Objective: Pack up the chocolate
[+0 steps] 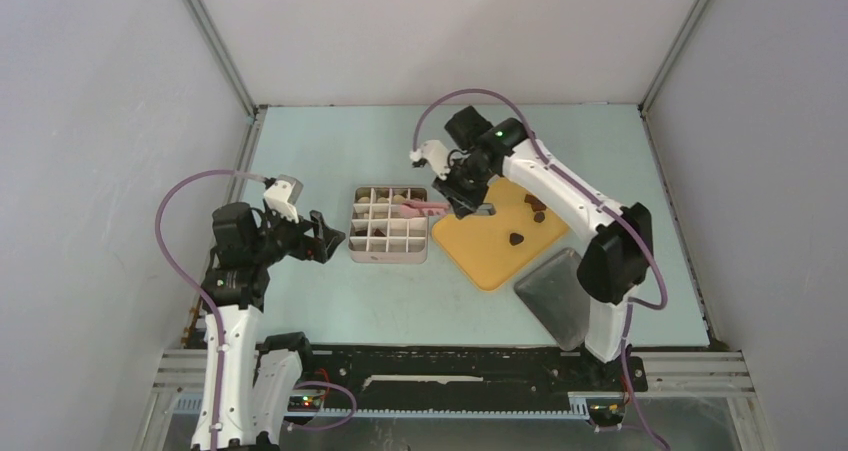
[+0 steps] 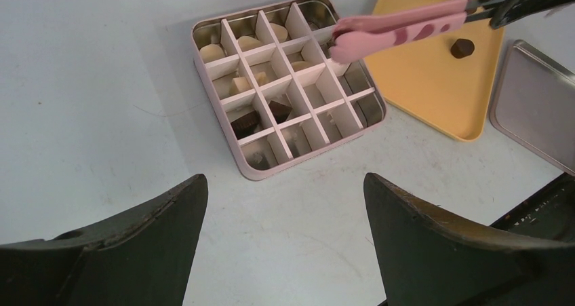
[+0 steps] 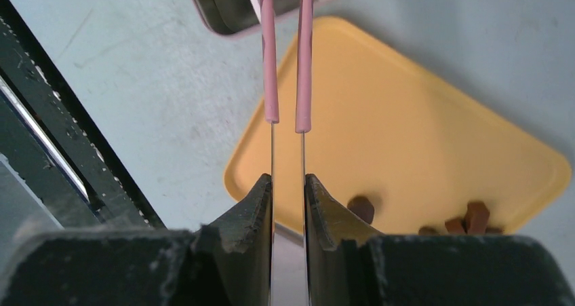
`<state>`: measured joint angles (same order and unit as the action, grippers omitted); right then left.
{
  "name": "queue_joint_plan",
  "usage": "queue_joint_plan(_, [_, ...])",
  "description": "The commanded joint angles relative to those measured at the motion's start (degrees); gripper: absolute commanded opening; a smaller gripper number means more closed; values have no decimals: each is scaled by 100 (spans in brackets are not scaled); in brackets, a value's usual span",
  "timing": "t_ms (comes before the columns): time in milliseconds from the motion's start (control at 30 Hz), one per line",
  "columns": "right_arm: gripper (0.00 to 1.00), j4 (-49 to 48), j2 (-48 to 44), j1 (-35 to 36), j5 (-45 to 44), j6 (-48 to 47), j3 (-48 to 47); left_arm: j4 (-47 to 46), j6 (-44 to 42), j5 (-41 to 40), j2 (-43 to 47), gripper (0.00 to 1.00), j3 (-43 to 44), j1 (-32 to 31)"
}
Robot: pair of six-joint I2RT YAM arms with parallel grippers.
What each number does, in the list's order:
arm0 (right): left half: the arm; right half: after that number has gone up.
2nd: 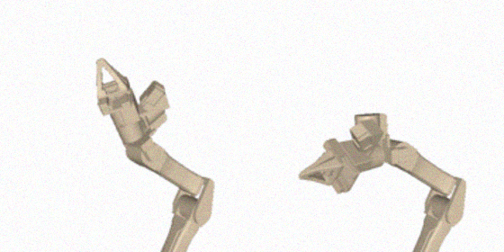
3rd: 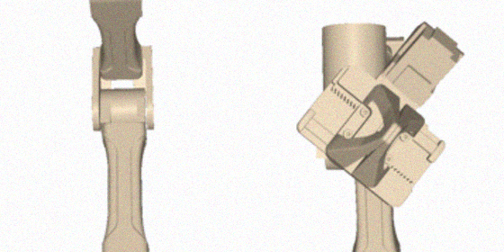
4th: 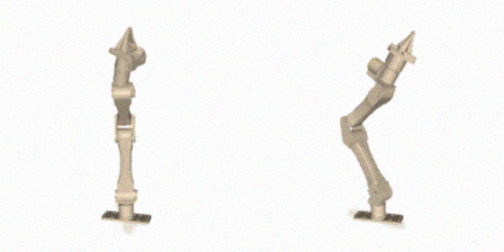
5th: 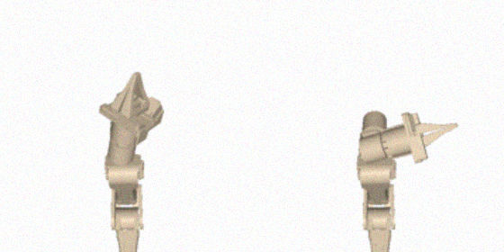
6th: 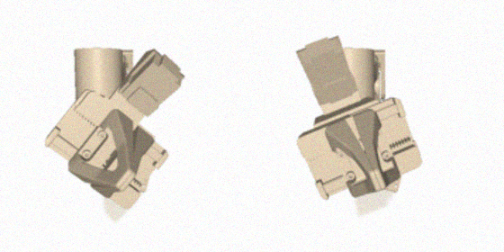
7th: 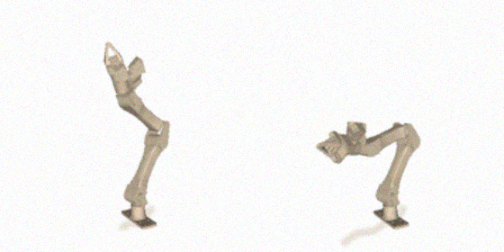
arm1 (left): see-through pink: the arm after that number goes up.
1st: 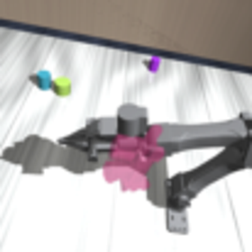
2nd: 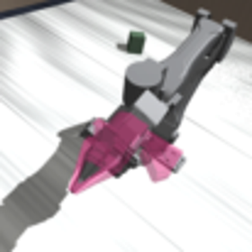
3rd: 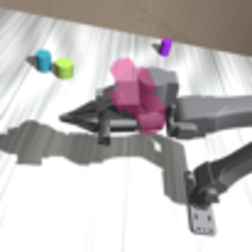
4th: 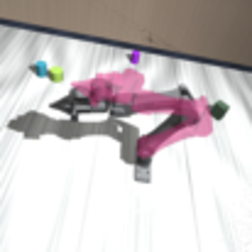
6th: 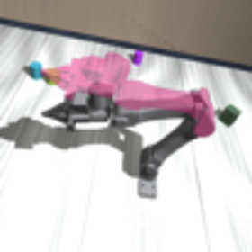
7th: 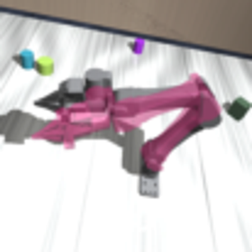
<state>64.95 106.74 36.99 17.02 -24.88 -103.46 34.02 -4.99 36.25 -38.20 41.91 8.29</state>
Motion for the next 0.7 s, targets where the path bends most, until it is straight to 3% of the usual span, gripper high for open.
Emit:
queue_joint_plan(0, [20, 245, 411, 242, 230, -12, -702, -87, -10, 66, 73, 89, -104, 40])
queue_joint_plan(200, [23, 342, 730, 376, 180, -21, -843, -79, -4, 51, 126, 89, -96, 45])
queue_joint_plan(433, [35, 326, 670, 389, 74, 1, -758, -90, -1, 75, 128, 89, -113, 44])
queue_joint_plan(667, [33, 393, 260, 344, -58, -12, -714, -76, 22, 85, 163, 89, -106, 38])
